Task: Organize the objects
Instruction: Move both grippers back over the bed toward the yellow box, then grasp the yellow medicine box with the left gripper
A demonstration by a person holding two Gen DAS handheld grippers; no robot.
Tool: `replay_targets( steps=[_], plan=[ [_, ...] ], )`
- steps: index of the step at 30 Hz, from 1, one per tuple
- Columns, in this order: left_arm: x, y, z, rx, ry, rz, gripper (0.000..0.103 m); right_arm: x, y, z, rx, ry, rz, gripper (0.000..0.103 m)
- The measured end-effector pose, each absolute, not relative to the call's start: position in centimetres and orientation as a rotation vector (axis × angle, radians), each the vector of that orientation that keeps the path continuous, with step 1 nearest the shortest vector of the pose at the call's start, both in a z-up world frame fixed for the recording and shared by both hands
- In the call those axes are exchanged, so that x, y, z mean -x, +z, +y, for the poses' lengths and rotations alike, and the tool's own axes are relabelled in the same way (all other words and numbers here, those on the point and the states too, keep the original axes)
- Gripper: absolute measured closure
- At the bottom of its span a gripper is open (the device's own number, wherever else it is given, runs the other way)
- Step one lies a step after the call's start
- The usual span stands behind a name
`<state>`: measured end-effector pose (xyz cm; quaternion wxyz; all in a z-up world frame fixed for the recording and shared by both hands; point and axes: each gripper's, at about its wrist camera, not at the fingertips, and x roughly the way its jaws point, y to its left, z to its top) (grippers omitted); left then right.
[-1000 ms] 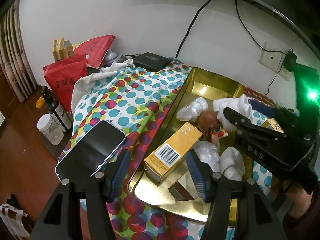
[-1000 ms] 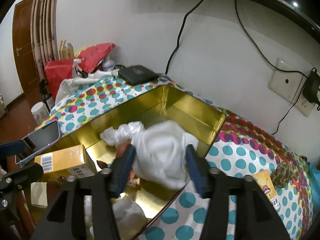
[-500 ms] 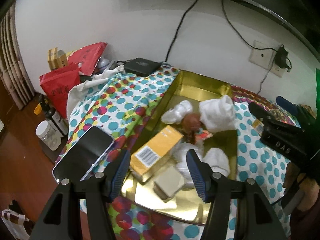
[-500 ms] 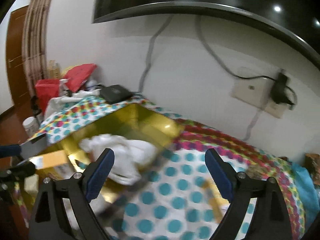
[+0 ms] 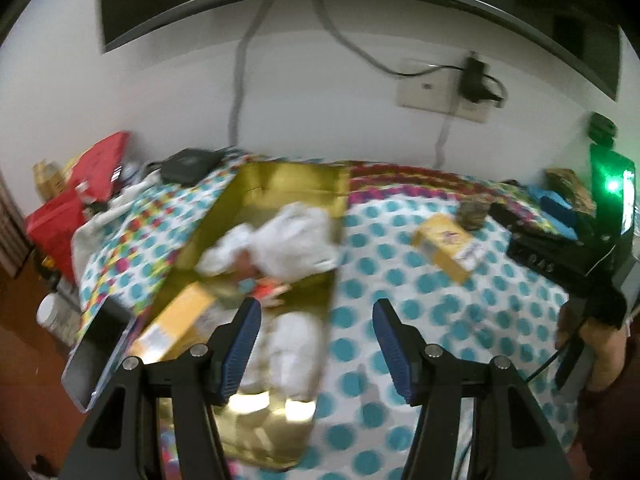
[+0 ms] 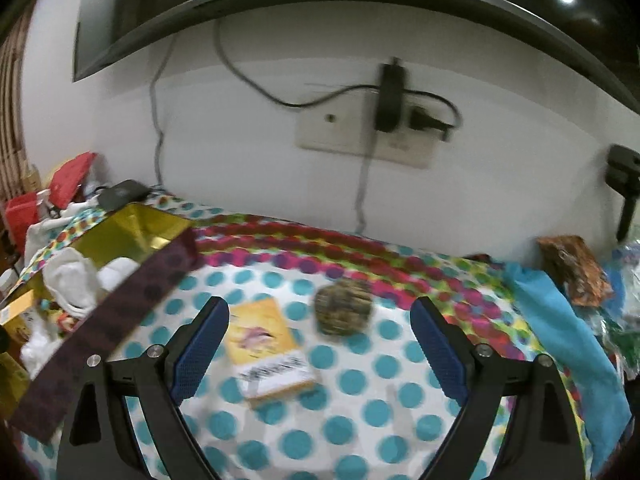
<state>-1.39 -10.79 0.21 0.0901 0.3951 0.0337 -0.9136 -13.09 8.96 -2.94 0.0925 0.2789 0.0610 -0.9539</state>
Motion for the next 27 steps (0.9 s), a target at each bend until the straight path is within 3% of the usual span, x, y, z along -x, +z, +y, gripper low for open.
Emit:
replay_targets(
  steps=[5,17,27],
  plan=[
    [5.2,0.0,-6.8,-1.202,-2.765,0.112,0.043,12.6,-3.6,12.0,-0.837,-2.881,0.173,0.012],
    [15.9,-4.7,-3.2,-1.456,-2.501,0.499,0.043,11.7,-5.3,18.5,-0.856,-2.933,0.052,0.012],
    [18.5,-6.8,-2.3,-1.474,-2.333,0.576,0.043,11.4,-5.6,18.0,-0.837,-2.895,0.044,0.011]
  ],
)
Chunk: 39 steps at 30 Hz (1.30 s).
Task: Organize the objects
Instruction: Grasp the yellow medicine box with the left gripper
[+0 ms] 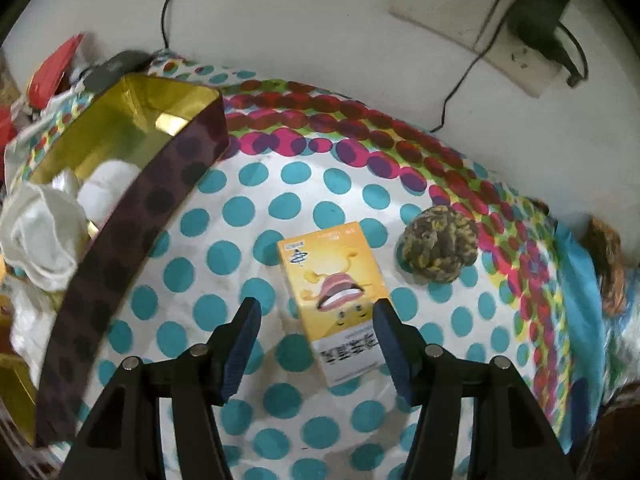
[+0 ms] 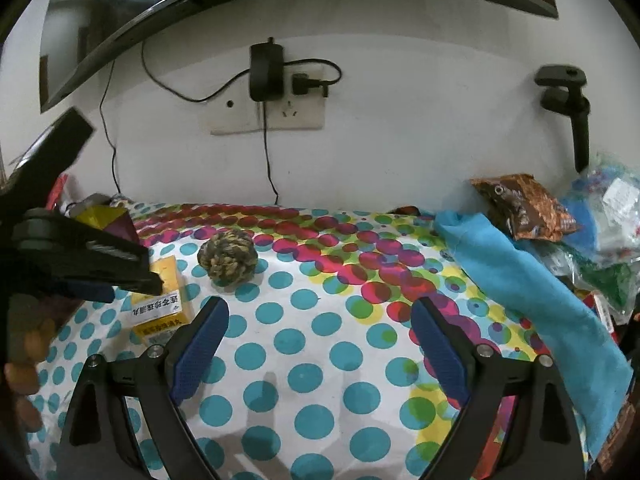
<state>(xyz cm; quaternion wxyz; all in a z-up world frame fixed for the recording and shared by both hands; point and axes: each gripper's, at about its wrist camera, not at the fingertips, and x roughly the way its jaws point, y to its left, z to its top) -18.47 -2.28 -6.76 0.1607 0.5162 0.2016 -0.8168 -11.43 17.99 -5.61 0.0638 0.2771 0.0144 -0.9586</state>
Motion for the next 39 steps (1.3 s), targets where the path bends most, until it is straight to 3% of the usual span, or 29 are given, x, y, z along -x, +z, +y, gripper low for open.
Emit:
replay_targets(
  steps=[6,16,39],
  plan=[
    [19.6,-7.3,-1.3,-1.457,-2.310,0.680,0.043,11.5,-5.6,18.0,-0.841,-2.873,0.027,0.010],
    [20.1,-8.8,-1.1,-1.451,-2.310,0.625,0.043,11.7,-5.8,17.5,-0.855,-2.860,0.046,0.009],
    [17.9,-8.3,-0.7,-1.291,-2.537,0.224,0.048,12.9,-6.5,16.7,-0.961,-2.822,0.051,0.009]
  ],
)
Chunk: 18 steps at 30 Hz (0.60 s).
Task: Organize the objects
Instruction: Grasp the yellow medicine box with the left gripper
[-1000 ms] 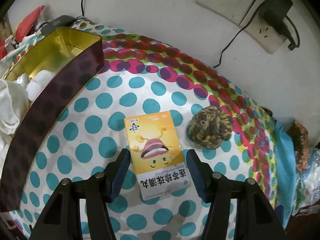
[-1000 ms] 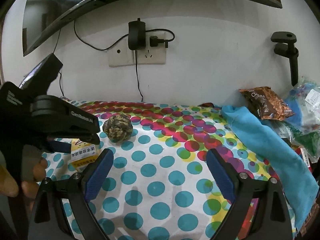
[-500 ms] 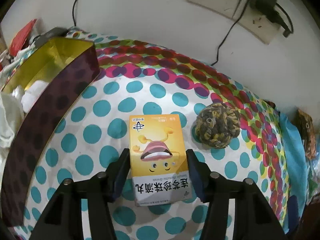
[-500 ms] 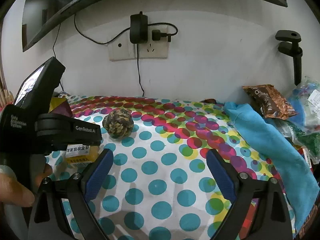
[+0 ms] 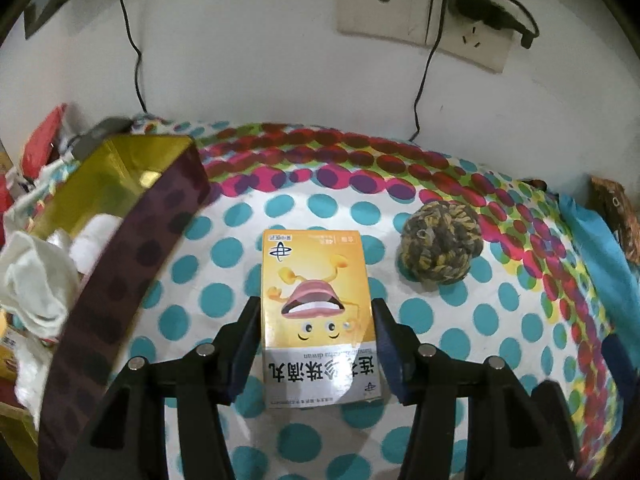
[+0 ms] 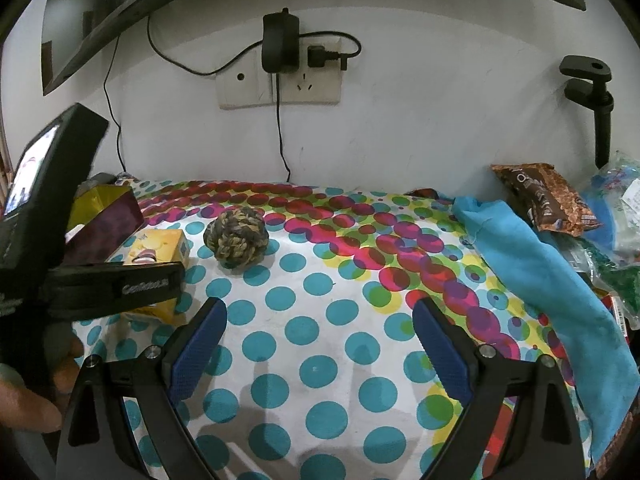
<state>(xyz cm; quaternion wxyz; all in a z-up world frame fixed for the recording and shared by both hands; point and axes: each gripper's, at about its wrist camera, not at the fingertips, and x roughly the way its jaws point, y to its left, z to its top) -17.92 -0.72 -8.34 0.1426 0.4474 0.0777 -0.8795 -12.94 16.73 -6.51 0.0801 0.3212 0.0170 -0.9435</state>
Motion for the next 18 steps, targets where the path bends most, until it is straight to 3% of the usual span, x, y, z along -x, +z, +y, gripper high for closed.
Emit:
replay_targets(
  steps=[18],
  plan=[
    [15.1,-7.8,-2.1,-1.161,-2.648,0.025,0.048,17.4,-7.4,12.2,-1.031,-2.753,0.030,0.010]
  ],
)
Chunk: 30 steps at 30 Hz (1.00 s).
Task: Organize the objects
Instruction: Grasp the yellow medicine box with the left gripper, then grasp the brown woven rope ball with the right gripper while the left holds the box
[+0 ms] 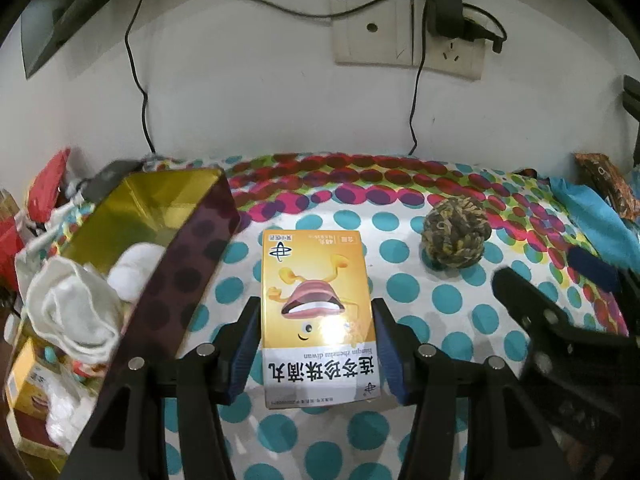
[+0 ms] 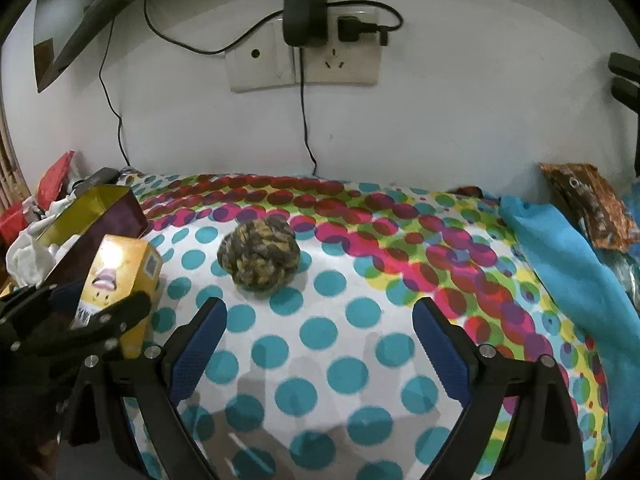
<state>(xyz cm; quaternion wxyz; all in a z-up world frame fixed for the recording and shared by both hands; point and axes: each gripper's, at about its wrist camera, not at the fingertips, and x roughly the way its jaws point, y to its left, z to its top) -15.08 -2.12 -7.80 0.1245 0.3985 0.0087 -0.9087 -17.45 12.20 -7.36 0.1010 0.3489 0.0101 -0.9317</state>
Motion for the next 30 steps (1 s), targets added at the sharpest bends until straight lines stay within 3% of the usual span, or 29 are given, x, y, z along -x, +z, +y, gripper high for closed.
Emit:
replay_targets(
  steps=[8,14,23,26,27,30],
  plan=[
    [14.2,-7.4,-2.9,-1.090,-2.682,-0.001,0.048,20.2,-7.6,10.7,-1.065,-2.741,-0.008,0.010],
    [13.7,-7.4,-2.5,-1.067,-2.722,-0.017,0.048,21.3,-7.7,9.0,-1.067,-2.723,0.036,0.030],
    [13.0,-7.7,-2.2,-1.057,-2.761,-0.020,0.048,22.2,-8.1,7.1,-1.095,-2.681,0.099,0.031],
    [12.7,-7.6,-2.3,-1.051,-2.758,-0.014,0.048,22.3,-8.3,6.4,-1.102,-2.646,0.128,0.042],
    [12.6,-7.6,-2.3,-1.049,-2.760,-0.012,0.048,22.2,-8.2,6.1,-1.097,-2.638,0.144,0.051],
    [12.4,-7.6,-2.2,-1.046,-2.751,-0.014,0.048,21.9,-8.2,5.6,-1.084,-2.649,0.195,0.053]
  ],
)
